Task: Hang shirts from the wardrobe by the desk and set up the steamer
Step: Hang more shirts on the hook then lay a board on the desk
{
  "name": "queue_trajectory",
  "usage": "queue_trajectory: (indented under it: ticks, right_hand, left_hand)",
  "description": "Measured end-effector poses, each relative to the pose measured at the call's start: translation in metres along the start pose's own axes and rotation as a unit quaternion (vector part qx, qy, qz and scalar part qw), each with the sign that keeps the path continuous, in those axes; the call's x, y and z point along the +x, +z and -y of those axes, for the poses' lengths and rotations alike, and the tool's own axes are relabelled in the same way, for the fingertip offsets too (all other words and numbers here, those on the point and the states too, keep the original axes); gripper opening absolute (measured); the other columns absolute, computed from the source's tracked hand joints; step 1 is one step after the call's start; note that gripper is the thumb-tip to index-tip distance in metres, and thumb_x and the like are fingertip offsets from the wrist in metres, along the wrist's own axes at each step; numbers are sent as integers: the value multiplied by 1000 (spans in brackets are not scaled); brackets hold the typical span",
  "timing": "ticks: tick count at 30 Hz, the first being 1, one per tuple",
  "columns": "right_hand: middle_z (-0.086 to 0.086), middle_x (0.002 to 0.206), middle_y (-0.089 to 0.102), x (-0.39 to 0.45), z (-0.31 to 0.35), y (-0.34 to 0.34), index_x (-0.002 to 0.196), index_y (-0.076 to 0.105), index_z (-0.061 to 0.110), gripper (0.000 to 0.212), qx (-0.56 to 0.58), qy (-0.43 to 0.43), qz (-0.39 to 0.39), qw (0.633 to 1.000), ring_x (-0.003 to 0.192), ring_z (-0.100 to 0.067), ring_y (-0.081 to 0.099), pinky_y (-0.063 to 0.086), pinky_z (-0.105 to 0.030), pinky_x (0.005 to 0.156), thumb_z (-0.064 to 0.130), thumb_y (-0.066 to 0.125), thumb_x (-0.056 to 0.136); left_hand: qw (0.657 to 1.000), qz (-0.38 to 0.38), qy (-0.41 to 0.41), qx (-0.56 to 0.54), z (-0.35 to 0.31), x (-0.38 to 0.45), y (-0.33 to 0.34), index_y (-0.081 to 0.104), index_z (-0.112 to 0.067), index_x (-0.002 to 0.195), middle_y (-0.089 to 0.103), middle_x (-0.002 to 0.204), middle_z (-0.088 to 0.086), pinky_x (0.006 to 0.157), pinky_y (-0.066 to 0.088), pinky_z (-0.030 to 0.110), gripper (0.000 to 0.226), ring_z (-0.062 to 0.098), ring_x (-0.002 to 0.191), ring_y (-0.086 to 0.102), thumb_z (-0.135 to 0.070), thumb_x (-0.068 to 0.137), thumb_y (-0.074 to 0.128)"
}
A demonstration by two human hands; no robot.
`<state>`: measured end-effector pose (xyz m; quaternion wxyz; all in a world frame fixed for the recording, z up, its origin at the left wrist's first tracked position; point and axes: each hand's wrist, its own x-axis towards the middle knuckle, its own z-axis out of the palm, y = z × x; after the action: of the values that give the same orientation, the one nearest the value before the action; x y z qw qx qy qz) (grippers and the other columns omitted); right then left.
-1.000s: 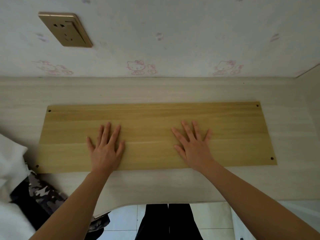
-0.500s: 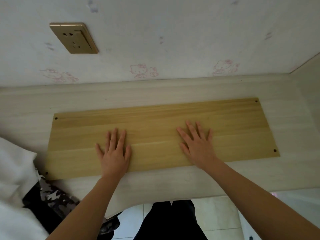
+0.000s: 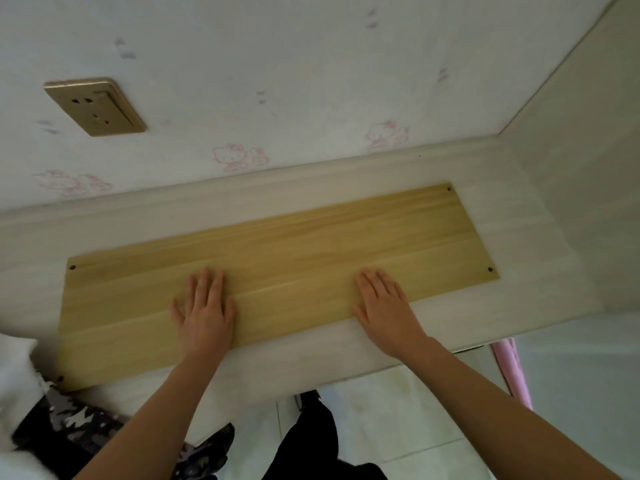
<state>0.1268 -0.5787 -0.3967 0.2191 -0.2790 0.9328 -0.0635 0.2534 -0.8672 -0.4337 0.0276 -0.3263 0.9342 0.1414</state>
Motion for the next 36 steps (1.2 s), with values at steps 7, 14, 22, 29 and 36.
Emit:
queue_trajectory:
  ticks: [7,14,22,29,36]
  right_hand:
    - [-10,156,22,-63,-25,2,150,17,9,56,36,47,-5,998,145,-24,16,19,-39,118,32,32,102]
    - [-7,148,38,-162,-55,12,146,29,11,50,48,116,-64,990,139,-24,32,27,-37,115,29,36,101]
    - [-5,135,52,-305,-70,56,139,44,12,44,93,199,-130,967,127,-25,47,37,-36,106,28,44,98]
    - [-6,126,58,-452,-72,103,132,49,13,38,118,302,-176,929,114,-28,55,42,-35,96,30,42,98]
    - [-6,116,61,-589,-69,169,125,53,11,34,163,441,-195,861,108,-27,57,46,-35,92,28,44,97]
  left_hand:
    - [984,-31,174,-14,-75,-35,4,56,-9,132,50,143,6,114,18,54,51,26,142,33,-30,92,32]
    - [958,-38,280,-40,-150,-99,15,63,-12,118,68,112,6,108,30,51,42,28,121,54,-27,91,34]
    - [921,11,386,-56,-187,-236,35,66,-15,115,70,99,-2,97,37,41,38,23,104,61,-28,90,40]
    - [864,75,492,-75,-206,-367,59,67,-11,114,69,97,-1,88,48,39,29,22,100,60,-20,91,50]
    - [755,147,637,-42,-236,-476,86,68,-11,111,68,98,-1,83,50,38,37,23,101,58,-24,90,40]
